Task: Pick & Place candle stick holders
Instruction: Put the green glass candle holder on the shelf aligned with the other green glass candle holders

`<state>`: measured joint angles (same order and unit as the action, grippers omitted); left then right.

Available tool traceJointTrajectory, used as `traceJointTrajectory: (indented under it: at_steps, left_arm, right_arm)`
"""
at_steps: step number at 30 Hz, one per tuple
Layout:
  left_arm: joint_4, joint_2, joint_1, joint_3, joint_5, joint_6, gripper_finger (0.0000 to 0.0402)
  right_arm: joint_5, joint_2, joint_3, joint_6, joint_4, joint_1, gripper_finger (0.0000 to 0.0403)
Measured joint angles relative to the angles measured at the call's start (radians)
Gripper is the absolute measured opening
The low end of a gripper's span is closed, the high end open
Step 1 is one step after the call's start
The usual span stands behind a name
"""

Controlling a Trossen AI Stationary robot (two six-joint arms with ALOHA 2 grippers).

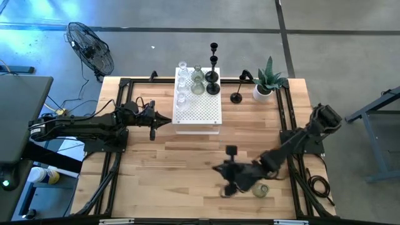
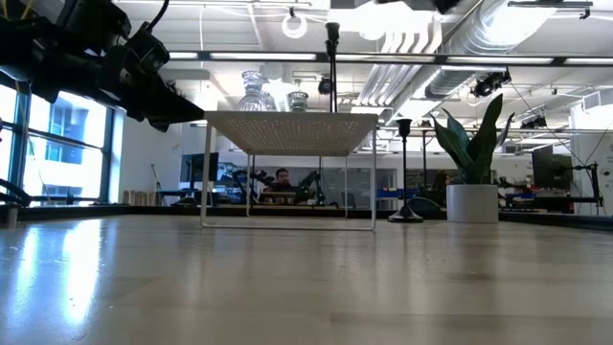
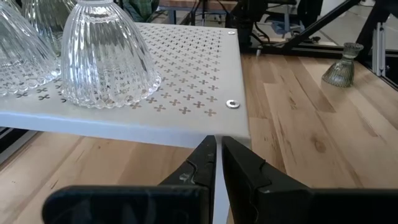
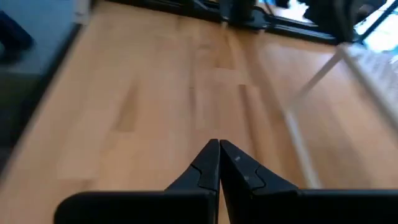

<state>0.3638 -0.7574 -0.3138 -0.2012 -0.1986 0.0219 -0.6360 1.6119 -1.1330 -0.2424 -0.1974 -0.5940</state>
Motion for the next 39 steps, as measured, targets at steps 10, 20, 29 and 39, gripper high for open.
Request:
traceJointTrajectory:
  at_steps: [10,20,29,39]
  left_arm:
    - [0.003,0.000,0.000,0.000,0.002,0.006,0.0023]
    - [-0.001,0.000,0.000,0.000,0.002,-0.001,0.0023]
    - [-0.011,0.000,0.000,0.000,0.002,-0.001,0.0023]
    - [-0.011,0.000,0.000,0.000,0.002,0.004,0.0023]
  right_arm:
    - [0.024,-0.174,0.225,-0.427,0.042,-0.152,0.0000]
    - [0.060,-0.133,0.035,-0.916,-0.493,-0.301,0.0060]
    - [0.227,-0.002,-0.193,-1.377,-0.984,-0.423,0.0171]
    - [0.335,0.053,-0.189,-1.643,-1.047,-0.462,0.0285]
